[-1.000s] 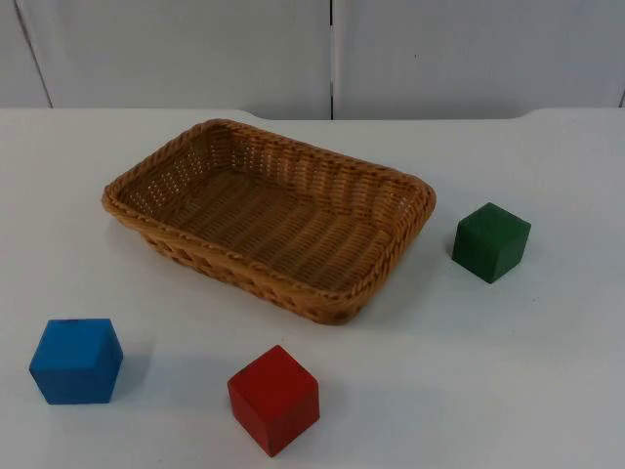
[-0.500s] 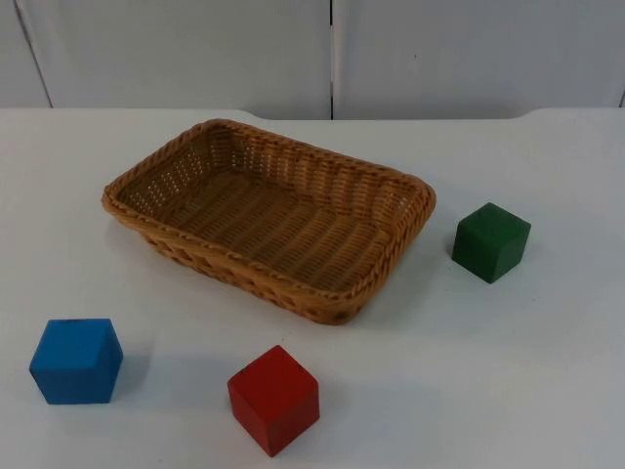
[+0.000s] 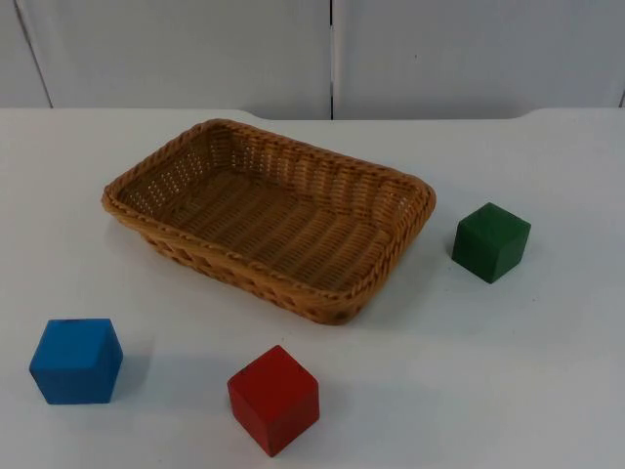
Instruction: Pick up one cube with each hand and place exactly two cubes into the same basket, leaving the remaining cube outside.
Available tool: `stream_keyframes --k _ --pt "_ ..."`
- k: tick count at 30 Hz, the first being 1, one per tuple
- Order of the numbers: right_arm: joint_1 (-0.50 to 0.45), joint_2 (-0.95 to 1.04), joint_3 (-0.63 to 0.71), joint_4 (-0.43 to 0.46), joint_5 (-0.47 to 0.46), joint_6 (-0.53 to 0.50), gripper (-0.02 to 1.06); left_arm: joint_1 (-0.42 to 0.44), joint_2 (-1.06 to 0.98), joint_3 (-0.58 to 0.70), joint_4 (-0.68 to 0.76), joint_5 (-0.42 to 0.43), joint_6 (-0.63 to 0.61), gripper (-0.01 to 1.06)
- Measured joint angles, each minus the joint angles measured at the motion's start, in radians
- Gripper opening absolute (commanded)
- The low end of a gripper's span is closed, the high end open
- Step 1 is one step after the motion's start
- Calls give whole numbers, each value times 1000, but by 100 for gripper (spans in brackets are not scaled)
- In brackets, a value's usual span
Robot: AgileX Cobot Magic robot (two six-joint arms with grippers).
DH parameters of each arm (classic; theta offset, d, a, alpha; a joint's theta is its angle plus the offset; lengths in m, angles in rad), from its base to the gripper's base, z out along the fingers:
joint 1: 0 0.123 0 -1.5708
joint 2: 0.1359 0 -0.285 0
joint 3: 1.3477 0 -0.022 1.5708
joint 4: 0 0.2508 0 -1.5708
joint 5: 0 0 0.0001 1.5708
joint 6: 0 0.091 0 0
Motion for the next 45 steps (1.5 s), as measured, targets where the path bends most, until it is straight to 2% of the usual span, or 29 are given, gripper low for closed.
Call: stream_keyframes --k 13,30,45 --pt "0 228 -78 25 -35 0 105 0 140 -31 -89 -15 0 105" --pt "0 395 -84 25 -59 -12 105 0 279 -34 -134 -26 9 105" --pt "0 600 -224 177 -53 -135 105 0 504 -34 -185 -72 87 105"
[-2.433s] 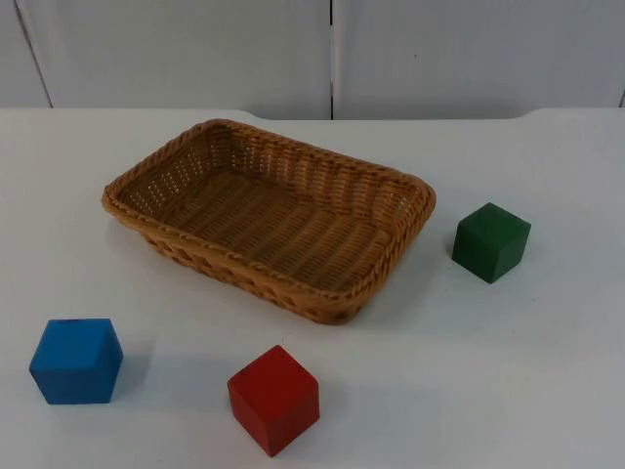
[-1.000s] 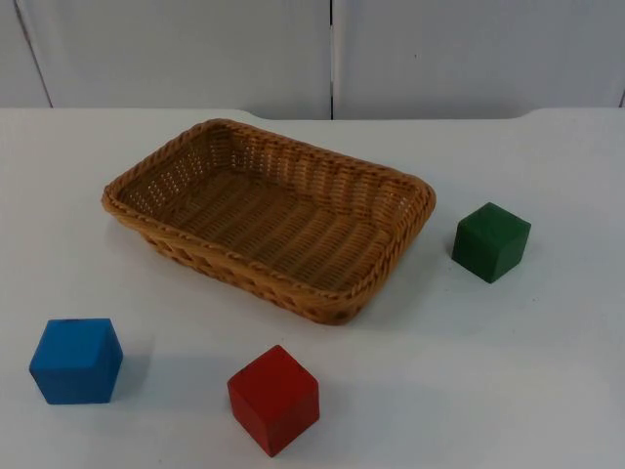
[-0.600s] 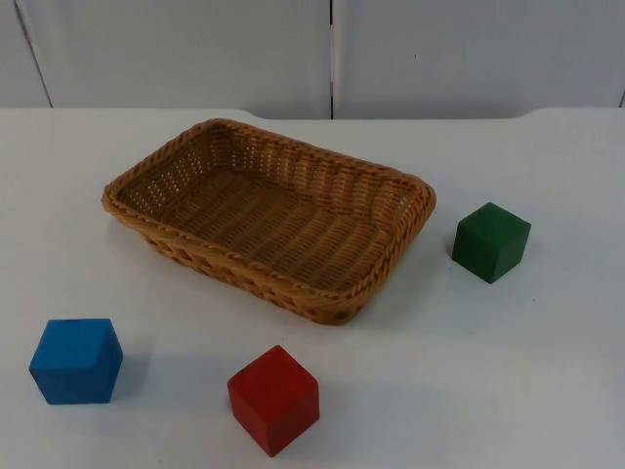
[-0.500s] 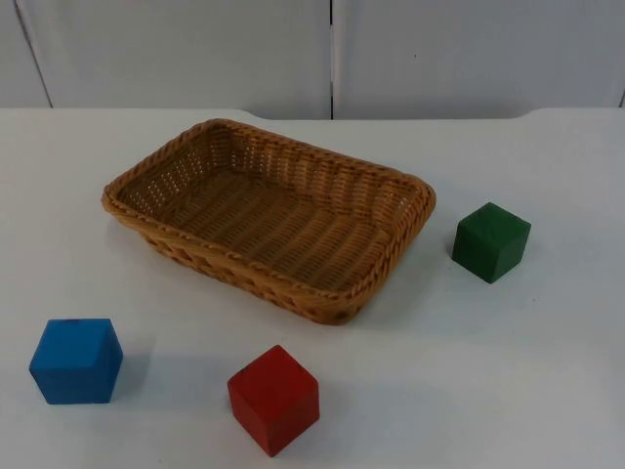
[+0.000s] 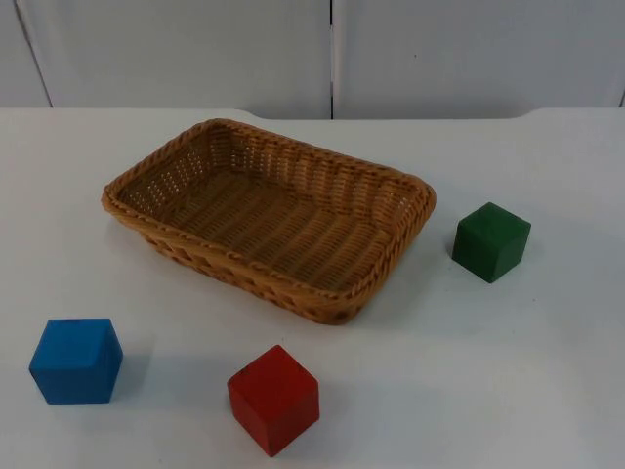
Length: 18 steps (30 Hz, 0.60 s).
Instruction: Pick up one cube with each hand and place exactly two cubes into the same basket, leaving the remaining cube outside.
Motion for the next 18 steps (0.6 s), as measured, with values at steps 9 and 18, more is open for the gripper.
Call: stream_keyframes --k 9,18 --pt "0 165 -20 68 -23 -53 105 0 127 0 -39 -45 62 105" --pt "0 272 -20 76 -53 -66 105 0 246 0 -91 -100 122 105"
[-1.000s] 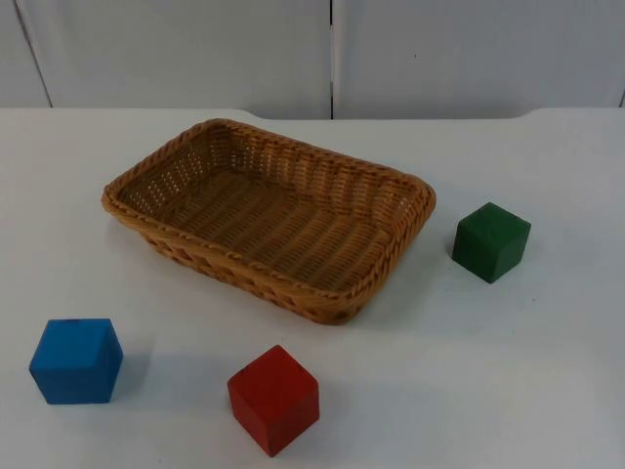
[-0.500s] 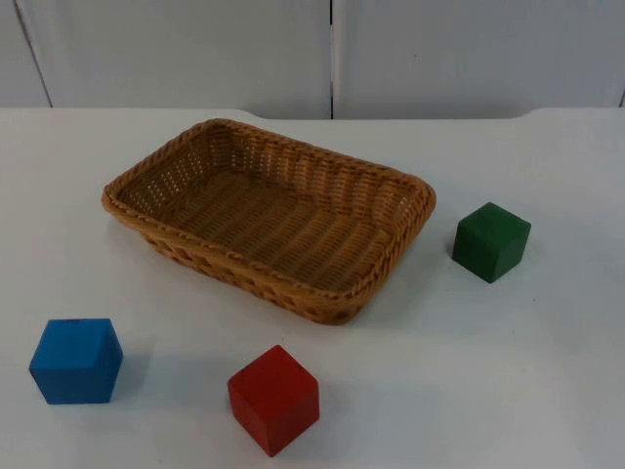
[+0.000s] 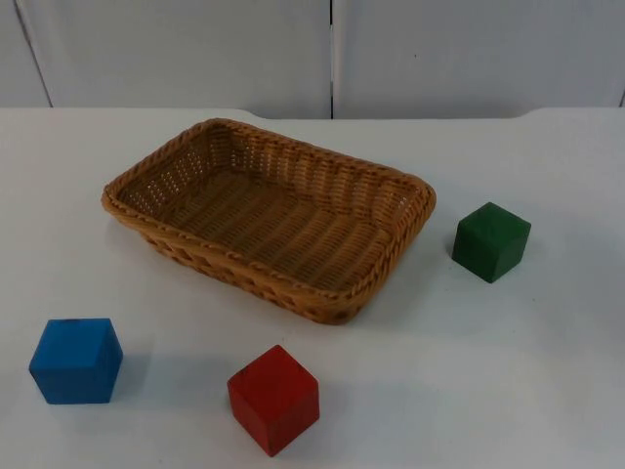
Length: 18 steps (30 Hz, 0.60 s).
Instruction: Pick up one cube with each hand and place exactly two cubes into the same basket, leaving the remaining cube outside.
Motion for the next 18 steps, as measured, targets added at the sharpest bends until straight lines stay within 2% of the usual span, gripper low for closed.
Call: stream_keyframes --k 8,14,18 --pt "0 17 0 20 -14 -18 105 0 65 0 -21 -34 27 105" --pt "4 18 0 92 -31 -77 105 0 107 0 -75 -71 73 105" --pt "89 18 0 93 -63 -86 105 0 138 0 -108 -81 106 105"
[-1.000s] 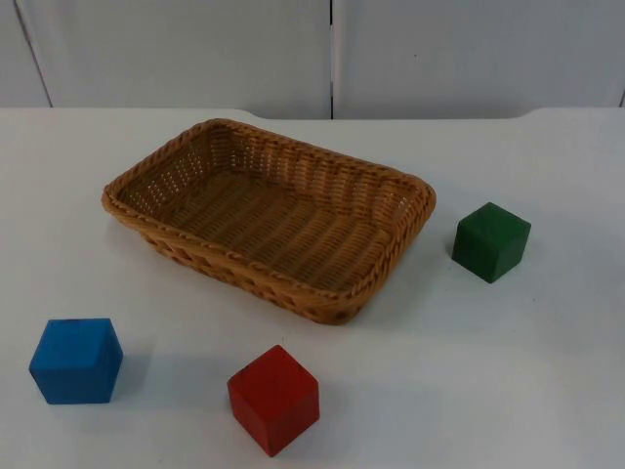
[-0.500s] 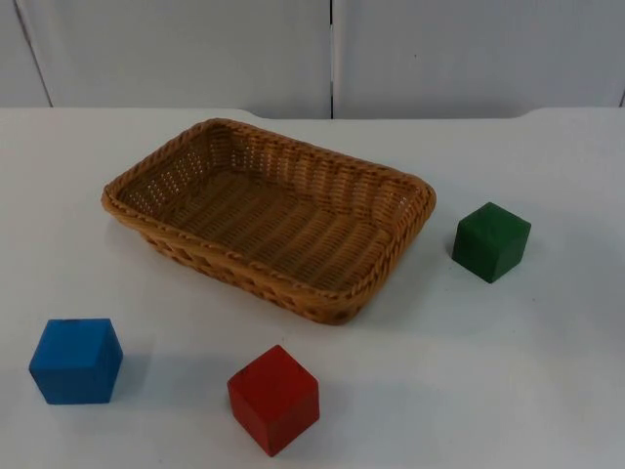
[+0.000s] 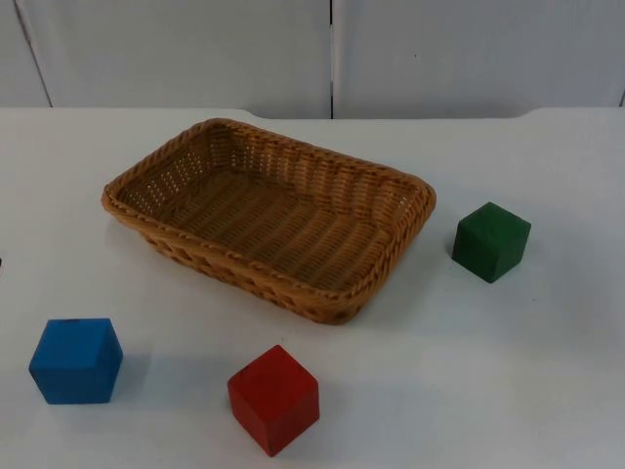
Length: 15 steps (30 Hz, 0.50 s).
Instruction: Pick up one cube with each hand and place exactly two cubes into the same basket, leaving the remaining cube outside.
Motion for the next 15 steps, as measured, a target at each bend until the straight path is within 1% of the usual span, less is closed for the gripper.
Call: stream_keyframes --k 2,3,5,6,7,8,9,10,11,14,15 --pt "76 2 0 0 -34 0 105 0 19 0 -10 -8 7 105" --pt "76 2 0 0 -34 0 105 0 19 0 -10 -8 7 105" --pt "155 2 0 1 -75 0 105 0 35 0 -22 -10 16 105" --pt "176 2 0 1 -87 0 105 0 37 0 -23 -12 20 105" --pt "233 2 0 1 -123 6 105 0 45 0 -30 -12 24 105" --pt "253 2 0 1 -134 11 105 0 51 0 -34 -14 27 105" --pt "253 2 0 1 -134 11 105 0 51 0 -34 -14 27 105" --pt "312 2 0 -15 -161 32 105 0 55 0 -40 -14 29 105" --pt "349 2 0 -32 -178 52 105 0 57 0 -40 -14 32 105" --pt "432 9 0 -84 -205 115 105 0 59 0 -44 -16 33 105" --pt "432 9 0 -84 -205 115 105 0 59 0 -44 -16 33 105"
